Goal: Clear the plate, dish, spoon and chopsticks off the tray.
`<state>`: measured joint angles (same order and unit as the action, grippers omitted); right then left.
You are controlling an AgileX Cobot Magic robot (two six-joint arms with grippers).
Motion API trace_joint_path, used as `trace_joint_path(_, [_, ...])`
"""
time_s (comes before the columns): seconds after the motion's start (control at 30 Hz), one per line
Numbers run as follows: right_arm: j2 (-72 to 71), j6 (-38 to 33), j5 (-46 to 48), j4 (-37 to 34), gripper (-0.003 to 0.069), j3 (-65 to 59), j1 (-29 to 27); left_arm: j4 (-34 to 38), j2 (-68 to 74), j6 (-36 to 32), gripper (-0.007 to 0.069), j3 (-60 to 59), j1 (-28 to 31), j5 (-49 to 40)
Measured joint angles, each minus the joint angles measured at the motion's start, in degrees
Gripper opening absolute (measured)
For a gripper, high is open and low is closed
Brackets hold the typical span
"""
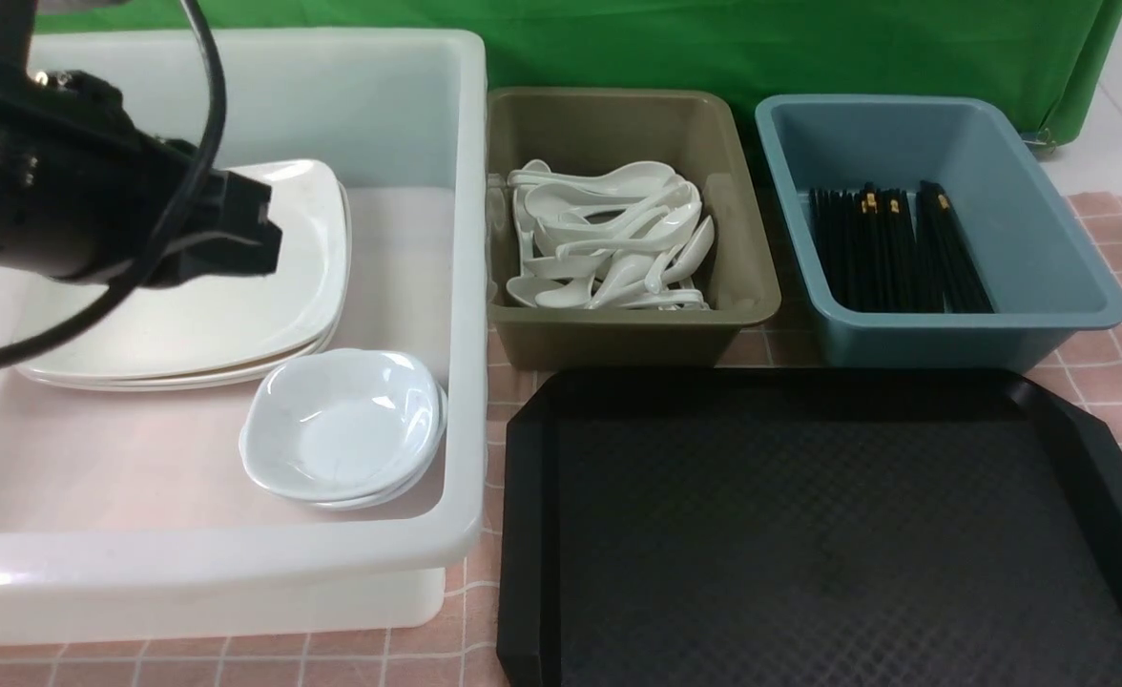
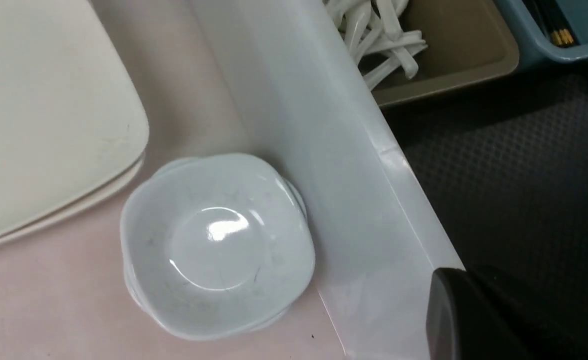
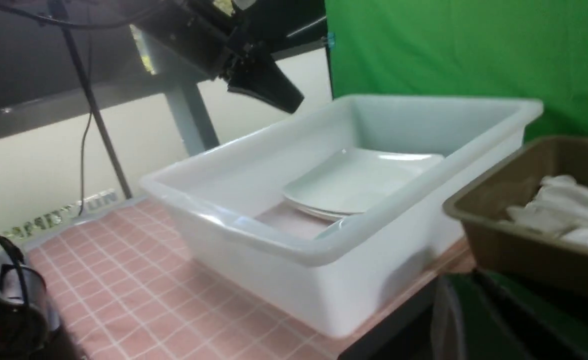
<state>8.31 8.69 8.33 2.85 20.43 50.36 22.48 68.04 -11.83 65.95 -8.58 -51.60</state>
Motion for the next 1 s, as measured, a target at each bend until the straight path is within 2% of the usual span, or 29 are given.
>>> trace_joint_path(0.13, [-3.0, 0.0, -0.3, -1.9, 0.0083, -6.7, -6.0, 0.3, 0.0, 0.0, -0.0003, 0.0, 0.0, -1.1])
trace_joint_path(0.17, [-4.5, 0.0, -0.2, -2.1, 0.0087, -9.8, -9.7, 0.4, 0.0, 0.0, -0.0003, 0.0, 0.0, -1.1])
trace_joint_path(0.3, [-6.6, 0.0, -0.2, -2.2, 0.0097, -14.5, -18.4, 0.4, 0.0, 0.0, -0.0003, 0.0, 0.0, -1.1])
trace_joint_path(0.33, [-6.8, 0.0, -0.2, -2.1, 0.0099, -15.1, -19.3, 0.5, 0.0, 0.0, -0.0003, 0.0, 0.0, -1.1])
trace_joint_path(0.37, [-7.1, 0.0, -0.1, -1.1, 0.0106, -16.4, -23.3, 0.6, 0.0, 0.0, -0.0003, 0.0, 0.0, -1.1])
trace_joint_path(0.5, [-7.3, 0.0, -0.1, 1.3, 0.0122, -18.5, -31.0, 0.7, 0.0, 0.0, -0.0003, 0.0, 0.0, -2.0])
trace_joint_path(1.0, [-7.4, 0.0, 0.3, 1.9, 0.0154, -20.0, -45.5, 0.8, 0.0, 0.0, -0.0003, 0.0, 0.0, -7.7])
